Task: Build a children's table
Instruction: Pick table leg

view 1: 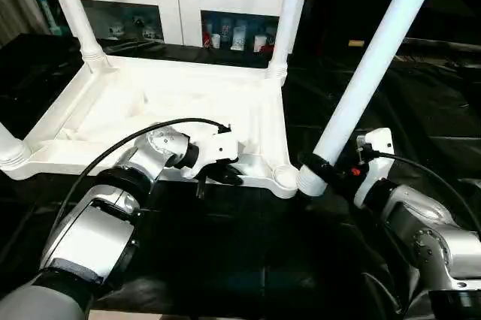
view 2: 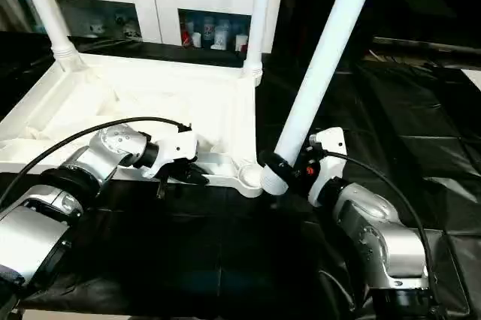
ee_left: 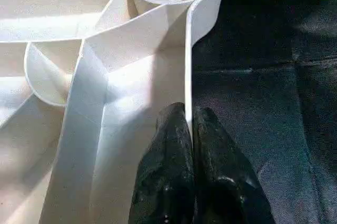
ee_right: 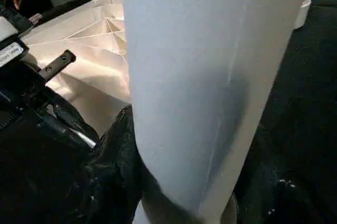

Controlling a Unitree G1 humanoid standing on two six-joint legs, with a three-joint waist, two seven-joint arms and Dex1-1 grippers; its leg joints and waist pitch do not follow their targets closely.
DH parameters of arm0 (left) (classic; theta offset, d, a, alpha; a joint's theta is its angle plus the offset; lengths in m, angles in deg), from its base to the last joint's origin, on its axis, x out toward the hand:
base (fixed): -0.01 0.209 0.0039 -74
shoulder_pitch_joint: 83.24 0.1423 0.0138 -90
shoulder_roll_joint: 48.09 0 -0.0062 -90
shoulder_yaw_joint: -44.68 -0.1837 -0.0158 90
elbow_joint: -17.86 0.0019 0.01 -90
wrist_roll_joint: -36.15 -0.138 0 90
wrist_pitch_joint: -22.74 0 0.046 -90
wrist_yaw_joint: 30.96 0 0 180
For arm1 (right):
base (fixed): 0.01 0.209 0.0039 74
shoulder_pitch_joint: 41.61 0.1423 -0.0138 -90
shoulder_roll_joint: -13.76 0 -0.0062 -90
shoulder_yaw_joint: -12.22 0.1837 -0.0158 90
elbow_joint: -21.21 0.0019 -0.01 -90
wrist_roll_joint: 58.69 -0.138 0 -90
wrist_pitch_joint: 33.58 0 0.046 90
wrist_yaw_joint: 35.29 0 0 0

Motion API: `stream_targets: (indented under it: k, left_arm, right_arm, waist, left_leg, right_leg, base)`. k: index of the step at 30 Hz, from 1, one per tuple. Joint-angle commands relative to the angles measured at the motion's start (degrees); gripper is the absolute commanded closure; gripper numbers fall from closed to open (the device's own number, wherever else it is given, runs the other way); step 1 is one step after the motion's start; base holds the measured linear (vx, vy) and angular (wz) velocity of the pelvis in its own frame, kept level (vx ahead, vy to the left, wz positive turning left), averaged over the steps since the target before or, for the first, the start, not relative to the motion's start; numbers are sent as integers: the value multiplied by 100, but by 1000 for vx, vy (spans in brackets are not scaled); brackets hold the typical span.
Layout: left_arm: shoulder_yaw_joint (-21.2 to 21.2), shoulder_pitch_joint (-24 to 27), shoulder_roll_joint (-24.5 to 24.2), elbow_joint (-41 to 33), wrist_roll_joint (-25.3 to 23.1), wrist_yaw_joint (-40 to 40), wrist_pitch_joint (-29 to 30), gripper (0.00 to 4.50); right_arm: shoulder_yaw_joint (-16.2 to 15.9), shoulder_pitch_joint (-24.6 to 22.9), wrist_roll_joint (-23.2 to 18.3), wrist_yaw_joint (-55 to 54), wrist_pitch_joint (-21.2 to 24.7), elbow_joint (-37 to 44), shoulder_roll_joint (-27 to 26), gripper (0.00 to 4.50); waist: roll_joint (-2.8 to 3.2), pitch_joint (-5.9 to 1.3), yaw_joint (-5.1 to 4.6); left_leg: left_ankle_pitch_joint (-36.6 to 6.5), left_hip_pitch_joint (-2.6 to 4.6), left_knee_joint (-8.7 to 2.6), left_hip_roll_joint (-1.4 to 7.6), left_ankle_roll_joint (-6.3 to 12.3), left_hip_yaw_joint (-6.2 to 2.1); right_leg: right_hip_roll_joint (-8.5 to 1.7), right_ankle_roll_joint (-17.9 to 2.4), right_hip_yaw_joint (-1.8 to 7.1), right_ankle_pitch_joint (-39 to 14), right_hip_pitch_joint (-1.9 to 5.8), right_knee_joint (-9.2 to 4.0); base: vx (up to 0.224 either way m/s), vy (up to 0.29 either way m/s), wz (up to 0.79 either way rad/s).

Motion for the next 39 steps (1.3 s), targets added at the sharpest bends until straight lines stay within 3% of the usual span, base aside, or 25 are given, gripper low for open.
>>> stream_targets:
  k: [1,2,3,4,6,7,8,9,10,11,12,13,14,15,17,18,19,21,23,28,31,34,39]
  left_arm:
    - [-17,439,17,-57,-32,-37,378,450]
    - [-13,499,24,-93,-28,-66,454,450]
    - [18,662,52,-217,25,-95,690,450]
    - [26,692,58,-244,40,-94,737,450]
    - [88,784,84,-349,116,-128,950,450]
    - [136,874,103,-502,170,-182,1228,450]
    - [149,933,95,-626,158,-288,1428,450]
    - [184,1115,51,-1066,138,-507,1951,450]
    - [188,1128,47,-1101,136,-520,1987,450]
    - [224,1257,2,-1447,123,-641,2337,450]
    - [261,1390,-49,-1809,114,-715,2648,450]
    - [293,1520,-96,-2144,99,-722,2892,450]
    - [276,1688,-218,-2550,-23,-738,3123,450]
    - [254,1814,-320,-2844,-122,-735,3259,450]
    - [206,2021,-515,-3282,-235,-657,3291,450]
    - [207,2058,-540,-3357,-223,-636,3307,450]
    - [184,2230,-697,-3651,-165,-455,3205,450]
    - [138,2444,-902,-4040,-33,-173,3144,450]
    - [108,2531,-998,-4223,-4,-56,3173,450]
    - [88,2620,-1067,-4547,99,5,3290,450]
    - [155,2357,-624,-4596,397,-117,3616,450]
    - [131,2292,-581,-4535,407,-157,3605,450]
    - [125,2283,-531,-4555,482,-157,3660,450]
  right_arm:
    - [103,224,57,-135,-223,8,-85,263]
    - [94,255,94,-156,-286,-30,-105,263]
    - [91,350,181,-235,-436,-148,-165,263]
    - [93,369,195,-253,-461,-172,-177,263]
    - [114,435,183,-217,-588,-273,-220,263]
    - [89,478,160,-165,-505,-342,-190,263]
    - [73,504,113,-114,-413,-385,-180,263]
    - [7,561,36,16,-231,-489,-148,263]
    - [1,565,34,22,-222,-496,-147,263]
    - [-48,605,16,71,-140,-563,-142,263]
    - [-83,658,13,106,-113,-654,-158,263]
    - [-110,704,46,112,-134,-739,-177,263]
    - [-167,767,80,170,-152,-849,-191,263]
    - [-217,814,110,220,-168,-928,-195,263]
    - [-347,907,172,327,-172,-1042,-161,263]
    - [-360,922,167,353,-186,-1058,-163,263]
    - [-424,1003,152,465,-231,-1117,-177,263]
    - [-464,1108,144,574,-257,-1193,-220,263]
    - [-477,1153,135,627,-256,-1231,-238,263]
    - [-552,1232,80,797,-182,-1314,-260,263]
    - [-779,1349,87,1105,1,-1621,-225,263]
    - [-778,1433,64,1162,48,-1717,-225,263]
    - [-810,1626,157,1220,-13,-2025,-304,264]
  waist:
    - [24,-415,30]
    - [25,-413,21]
    - [-63,-411,-1]
    - [-4,-406,2]
    - [12,-395,-3]
    - [-39,-386,4]
    - [-22,-371,3]
    - [-50,-358,-6]
    - [-107,-327,-20]
    - [-79,-327,-21]
    - [-123,-340,-44]
    - [-95,-340,-71]
    - [-187,-324,-99]
    - [-154,-332,-124]
    - [-157,-330,-155]
    - [-148,-335,-159]
    - [-180,-340,-156]
    - [-193,-358,-202]
    - [-171,-362,-198]
    - [-147,-420,-153]
    - [-195,-408,-122]
    - [-183,-396,-55]
    - [-192,-402,-48]
  left_leg:
    - [-1377,135,-392,69,47,-48]
    - [-1390,134,-394,74,50,-51]
    - [-1427,132,-391,76,82,-35]
    - [-1426,135,-396,70,89,-40]
    - [-1602,156,-409,87,48,-36]
    - [-1678,158,-417,85,33,-40]
    - [-1725,155,-432,85,34,-44]
    - [-1850,160,-445,94,18,-54]
    - [-2001,150,-462,91,18,-62]
    - [-2092,171,-475,105,-15,-68]
    - [-2118,154,-480,109,-45,-96]
    - [-2148,157,-500,116,-103,-102]
    - [-2148,122,-506,95,-89,-99]
    - [-2087,81,-535,94,-125,-128]
    - [-2107,63,-552,91,-166,-151]
    - [-2143,105,-536,81,-183,-142]
    - [-2179,124,-525,83,-182,-150]
    - [-1980,54,-547,77,-177,-160]
    - [-1934,95,-531,79,-161,-141]
    - [-1063,121,-439,51,35,-73]
    - [-1139,142,-432,57,95,-48]
    - [-1346,170,-449,76,20,-49]
    - [-1337,156,-454,66,-63,-59]
  right_leg:
    - [-200,-1525,75,-160,310,-304]
    - [-207,-1534,74,-176,307,-300]
    - [-211,-1519,74,-312,300,-321]
    - [-222,-1501,76,-519,286,-331]
    - [-220,-1431,88,-821,265,-366]
    - [-220,-1387,80,-1027,271,-369]
    - [-223,-1353,84,-1157,260,-394]
    - [-230,-1284,84,-1407,254,-410]
    - [-241,-1185,79,-1831,247,-445]
    - [-254,-1138,82,-2026,242,-461]
    - [-276,-1022,74,-2313,250,-472]
    - [-267,-961,78,-2375,222,-495]
    - [-243,-913,65,-2428,226,-513]
    - [-249,-847,54,-2448,263,-487]
    - [-260,-707,43,-2648,255,-517]
    - [-244,-689,55,-2632,208,-544]
    - [-242,-727,58,-2533,194,-535]
    - [-219,-776,51,-2179,252,-484]
    - [-204,-856,61,-1950,211,-471]
    - [-134,-1353,56,-187,269,-299]
    - [-145,-1440,56,-382,269,-314]
    - [-169,-1322,70,-814,248,-358]
    - [-170,-1239,68,-849,253,-353]
  base:
    - [0,0,0]
    - [0,0,0]
    - [0,0,0]
    - [0,0,0]
    - [0,0,0]
    - [0,0,0]
    - [0,0,0]
    - [0,0,0]
    - [0,0,0]
    - [0,0,0]
    - [0,0,0]
    - [0,0,0]
    - [0,0,0]
    - [0,0,0]
    - [0,0,0]
    - [0,0,0]
    - [0,0,0]
    - [0,0,0]
    - [0,0,0]
    - [0,0,0]
    - [0,0,0]
    - [0,0,0]
    - [0,0,0]
